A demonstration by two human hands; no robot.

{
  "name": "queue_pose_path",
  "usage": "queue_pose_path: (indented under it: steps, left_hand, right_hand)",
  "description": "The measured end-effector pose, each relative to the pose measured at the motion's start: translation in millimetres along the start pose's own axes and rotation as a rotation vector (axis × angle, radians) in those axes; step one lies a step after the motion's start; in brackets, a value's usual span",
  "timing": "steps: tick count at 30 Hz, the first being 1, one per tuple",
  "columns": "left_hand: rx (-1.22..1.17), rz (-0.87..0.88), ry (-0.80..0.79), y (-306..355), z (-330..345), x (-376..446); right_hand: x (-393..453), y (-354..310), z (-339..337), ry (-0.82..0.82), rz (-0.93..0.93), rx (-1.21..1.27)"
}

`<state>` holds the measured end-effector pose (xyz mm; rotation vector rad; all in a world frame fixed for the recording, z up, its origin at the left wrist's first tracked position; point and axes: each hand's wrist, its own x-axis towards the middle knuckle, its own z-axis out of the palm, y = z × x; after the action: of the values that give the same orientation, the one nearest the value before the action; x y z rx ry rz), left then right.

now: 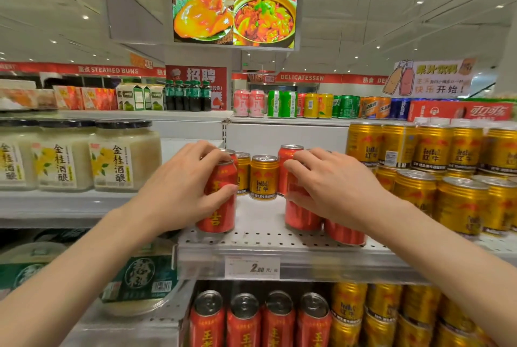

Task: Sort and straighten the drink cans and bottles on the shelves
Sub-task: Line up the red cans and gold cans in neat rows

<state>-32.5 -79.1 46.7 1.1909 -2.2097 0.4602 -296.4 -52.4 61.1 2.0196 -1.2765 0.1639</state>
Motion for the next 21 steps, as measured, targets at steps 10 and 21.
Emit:
queue_pose_path:
  steps: [10, 21]
  left_hand:
    - [-0.003, 0.026, -0.087, -12, -7, 16]
    - [-0.079, -0.03, -0.176, -15, 1, 23]
  right_hand:
    - [31, 11, -37, -0.099, 0.057, 0.3]
    - [142, 24, 20, -0.46, 0.044, 0.43]
